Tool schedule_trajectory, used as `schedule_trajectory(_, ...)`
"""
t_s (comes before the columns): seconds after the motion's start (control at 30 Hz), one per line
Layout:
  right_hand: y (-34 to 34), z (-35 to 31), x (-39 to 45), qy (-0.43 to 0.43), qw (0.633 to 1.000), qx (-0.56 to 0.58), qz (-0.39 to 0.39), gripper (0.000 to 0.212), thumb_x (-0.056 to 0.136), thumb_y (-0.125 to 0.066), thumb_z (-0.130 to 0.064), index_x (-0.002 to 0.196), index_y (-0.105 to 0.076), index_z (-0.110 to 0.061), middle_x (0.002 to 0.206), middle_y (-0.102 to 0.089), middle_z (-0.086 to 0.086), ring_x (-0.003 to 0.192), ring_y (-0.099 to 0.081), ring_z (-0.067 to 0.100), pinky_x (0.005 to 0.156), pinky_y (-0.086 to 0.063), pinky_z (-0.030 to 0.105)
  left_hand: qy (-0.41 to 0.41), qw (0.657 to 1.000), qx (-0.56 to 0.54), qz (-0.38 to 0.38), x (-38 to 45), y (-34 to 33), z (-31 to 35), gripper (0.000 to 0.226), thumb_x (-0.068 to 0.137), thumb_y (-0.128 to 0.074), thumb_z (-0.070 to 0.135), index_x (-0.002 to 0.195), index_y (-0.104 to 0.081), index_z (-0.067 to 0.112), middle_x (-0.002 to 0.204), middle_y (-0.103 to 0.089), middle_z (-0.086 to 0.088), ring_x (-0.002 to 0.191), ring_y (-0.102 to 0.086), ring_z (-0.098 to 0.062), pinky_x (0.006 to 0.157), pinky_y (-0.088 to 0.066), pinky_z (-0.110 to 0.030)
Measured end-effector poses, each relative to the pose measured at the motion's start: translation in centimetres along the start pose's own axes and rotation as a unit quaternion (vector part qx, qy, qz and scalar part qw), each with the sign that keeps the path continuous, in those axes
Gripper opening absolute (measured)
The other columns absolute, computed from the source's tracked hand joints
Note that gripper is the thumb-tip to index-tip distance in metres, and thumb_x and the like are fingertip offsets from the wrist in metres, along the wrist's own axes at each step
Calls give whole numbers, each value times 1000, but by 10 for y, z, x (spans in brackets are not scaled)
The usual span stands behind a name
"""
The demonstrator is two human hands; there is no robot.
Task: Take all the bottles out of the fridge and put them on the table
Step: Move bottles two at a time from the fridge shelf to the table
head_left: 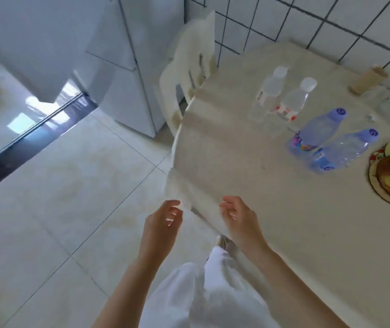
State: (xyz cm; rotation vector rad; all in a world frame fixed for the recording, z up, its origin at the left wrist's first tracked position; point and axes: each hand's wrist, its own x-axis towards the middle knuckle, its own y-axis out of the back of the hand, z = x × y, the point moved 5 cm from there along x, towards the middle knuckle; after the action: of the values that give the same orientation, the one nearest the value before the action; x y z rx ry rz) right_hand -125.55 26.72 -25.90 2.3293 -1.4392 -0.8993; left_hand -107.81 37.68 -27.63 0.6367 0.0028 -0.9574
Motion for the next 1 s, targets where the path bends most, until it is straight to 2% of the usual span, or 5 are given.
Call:
schedule_trajectory(0.23, -130, -63, -75, 88, 978, -31, -185, 24, 93, -58, -26, 116, -56, -27, 105, -63, -16, 102, -59, -1, 90, -49, 22, 78, 985, -25, 149, -97, 136, -89, 22, 89, -64, 16, 98, -62, 36, 81, -70, 15, 77, -64, 2, 64, -46, -8)
schedule_trajectory(0.5, -238, -134, -114, 202, 914, -116, -331, 24, 93, -56, -31, 117, -55, -28, 104, -64, -16, 100, -58, -8, 89, -49, 19, 124, 939, -55, 317, -164, 227, -138, 18, 88, -67, 16, 100, -64, 30, 79, -69, 17, 75, -65, 4, 64, -47, -7)
schedule_trajectory(0.6, -270, -163, -117, 232, 897, -125, -355, 26, 93, -57, -27, 119, -57, -22, 105, -65, -12, 100, -61, -3, 91, -50, 24, 134, 930, -51, 340, -165, 254, -149, 19, 88, -67, 18, 100, -63, 32, 80, -69, 17, 75, -65, 4, 65, -47, -7)
schedule_trajectory(0.77, -316, -207, -101, 259, 886, -115, -367, 23, 94, -56, -29, 116, -53, -29, 104, -64, -15, 99, -60, -6, 89, -51, 22, 155, 921, -45, 355, -136, 299, -164, 17, 88, -67, 17, 102, -65, 26, 81, -69, 16, 76, -65, 3, 66, -48, -8)
schedule_trajectory(1.0, -381, -275, -59, 308, 849, -178, -391, 32, 94, -56, -32, 125, -51, -24, 111, -62, -11, 105, -58, 2, 89, -45, 18, 175, 922, -19, 344, -72, 380, -176, 16, 89, -67, 16, 102, -65, 24, 80, -69, 16, 76, -65, 4, 67, -50, -11)
